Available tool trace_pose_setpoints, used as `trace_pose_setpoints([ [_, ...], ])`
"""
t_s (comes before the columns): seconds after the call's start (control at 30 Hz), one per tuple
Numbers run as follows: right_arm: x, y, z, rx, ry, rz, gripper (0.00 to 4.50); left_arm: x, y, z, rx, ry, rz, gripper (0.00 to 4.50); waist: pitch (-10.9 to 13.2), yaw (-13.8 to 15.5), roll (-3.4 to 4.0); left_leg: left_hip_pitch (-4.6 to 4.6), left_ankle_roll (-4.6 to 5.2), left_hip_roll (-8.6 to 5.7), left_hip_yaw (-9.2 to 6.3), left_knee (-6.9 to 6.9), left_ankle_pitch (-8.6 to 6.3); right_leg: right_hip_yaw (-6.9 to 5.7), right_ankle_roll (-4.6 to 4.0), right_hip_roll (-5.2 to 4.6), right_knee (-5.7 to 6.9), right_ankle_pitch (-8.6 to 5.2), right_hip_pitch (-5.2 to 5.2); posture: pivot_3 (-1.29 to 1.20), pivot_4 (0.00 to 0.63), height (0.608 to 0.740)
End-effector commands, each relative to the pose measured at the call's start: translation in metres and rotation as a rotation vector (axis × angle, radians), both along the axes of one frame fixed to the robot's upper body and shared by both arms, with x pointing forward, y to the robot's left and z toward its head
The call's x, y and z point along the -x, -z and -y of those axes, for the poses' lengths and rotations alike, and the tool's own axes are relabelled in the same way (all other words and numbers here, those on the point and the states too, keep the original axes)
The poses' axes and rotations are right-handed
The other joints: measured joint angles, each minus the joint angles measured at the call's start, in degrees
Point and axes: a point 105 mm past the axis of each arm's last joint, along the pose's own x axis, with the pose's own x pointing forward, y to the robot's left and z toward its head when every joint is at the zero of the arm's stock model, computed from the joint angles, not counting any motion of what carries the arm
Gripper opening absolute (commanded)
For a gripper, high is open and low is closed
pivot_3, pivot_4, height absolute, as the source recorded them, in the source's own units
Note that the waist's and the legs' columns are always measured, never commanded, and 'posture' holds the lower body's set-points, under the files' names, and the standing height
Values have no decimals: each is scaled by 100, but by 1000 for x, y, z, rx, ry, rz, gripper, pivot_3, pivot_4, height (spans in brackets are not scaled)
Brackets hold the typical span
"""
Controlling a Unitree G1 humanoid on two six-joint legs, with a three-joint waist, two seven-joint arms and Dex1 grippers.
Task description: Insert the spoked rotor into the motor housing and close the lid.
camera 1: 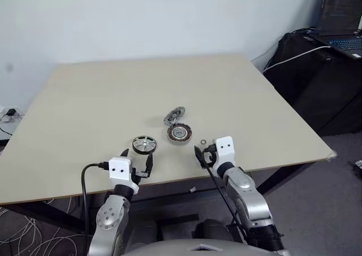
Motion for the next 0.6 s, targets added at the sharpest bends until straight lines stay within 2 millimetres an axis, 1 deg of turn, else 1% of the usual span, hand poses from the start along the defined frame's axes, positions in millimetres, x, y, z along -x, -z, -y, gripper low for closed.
trace_pose_setpoints([
  [0.03,-11,-3,-6,-25,-28,10,4500,-2,-6,-4,11,19,42,4468,0,-1,-1,0,0,0,0,0,0,-1,0,1,0,0,0,0,0,740],
  [0.2,-23,2,-8,-14,-50,-7,4500,0,1,-5,39,68,27,4468,0,-9,1,3,0,2,-1,0,0,-1,0,4,5,0,0,0,0,740],
  [0.37,-32,5,-3,14,-49,-9,4500,0,8,-2,45,108,15,4468,0,-8,1,3,20,2,2,0,12,0,0,4,4,0,2,0,0,740],
  [0.6,-43,5,3,29,-47,-4,4500,1,13,1,43,139,12,4468,0,-17,2,5,19,3,3,0,12,1,-1,6,5,1,1,0,0,740],
])
